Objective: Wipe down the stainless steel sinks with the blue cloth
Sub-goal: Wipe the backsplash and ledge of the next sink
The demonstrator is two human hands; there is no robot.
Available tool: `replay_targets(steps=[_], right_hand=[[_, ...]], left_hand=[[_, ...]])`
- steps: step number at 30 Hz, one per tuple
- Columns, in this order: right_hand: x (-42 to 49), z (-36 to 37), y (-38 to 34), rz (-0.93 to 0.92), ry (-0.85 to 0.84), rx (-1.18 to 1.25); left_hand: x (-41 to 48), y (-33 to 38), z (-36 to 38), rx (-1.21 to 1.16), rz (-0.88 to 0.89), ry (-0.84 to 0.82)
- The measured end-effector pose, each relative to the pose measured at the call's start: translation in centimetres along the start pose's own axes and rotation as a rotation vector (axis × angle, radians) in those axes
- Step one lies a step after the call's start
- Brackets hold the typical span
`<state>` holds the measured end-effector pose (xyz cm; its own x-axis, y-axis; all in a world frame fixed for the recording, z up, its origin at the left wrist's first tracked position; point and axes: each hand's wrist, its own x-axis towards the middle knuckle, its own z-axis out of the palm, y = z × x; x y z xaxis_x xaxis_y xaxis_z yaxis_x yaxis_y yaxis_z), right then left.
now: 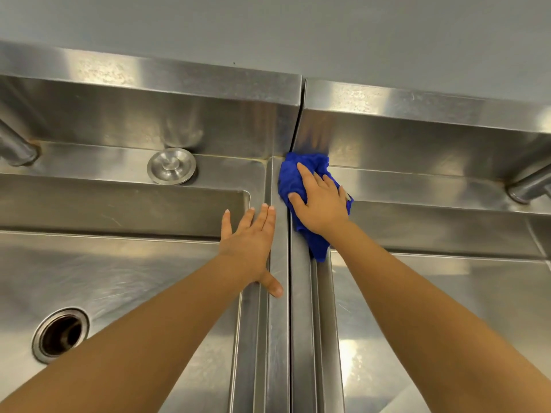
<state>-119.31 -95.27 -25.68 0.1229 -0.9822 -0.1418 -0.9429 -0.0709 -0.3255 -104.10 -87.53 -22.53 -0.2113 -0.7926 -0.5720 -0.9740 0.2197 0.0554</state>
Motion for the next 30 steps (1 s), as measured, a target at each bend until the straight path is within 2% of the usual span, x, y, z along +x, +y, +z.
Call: replay_targets(steps=[3, 9, 16, 20, 26, 30], right_hand=[[-0.5, 0.4, 0.4, -0.033, 0.068, 0.008], [-0.4, -0.6, 2.3, -0.081, 0.033, 0.043], [-2.1, -3.2, 10.4, 0.149, 0.088, -0.056], [-1.3, -3.1, 10.1, 0.216, 0.069, -0.029], [-0.7, -1.2, 4.8, 0.07, 0.049, -0.008], [-1.2, -1.8, 6.4, 0.019, 0.031, -0.018]], left_hand=[[-0.2, 0.0, -0.1, 0.008, -0.003, 0.001], [-0.1, 0.5, -1.2, 0.002, -0.021, 0.002], [2.3, 2.6, -0.9, -0.086, 0.047, 0.068], [3.2, 3.9, 0.5, -0.14, 0.03, 0.065], [3.8, 4.3, 0.1, -0.074, 0.003, 0.035], [3.8, 4.3, 0.0, -0.068, 0.01, 0.018]])
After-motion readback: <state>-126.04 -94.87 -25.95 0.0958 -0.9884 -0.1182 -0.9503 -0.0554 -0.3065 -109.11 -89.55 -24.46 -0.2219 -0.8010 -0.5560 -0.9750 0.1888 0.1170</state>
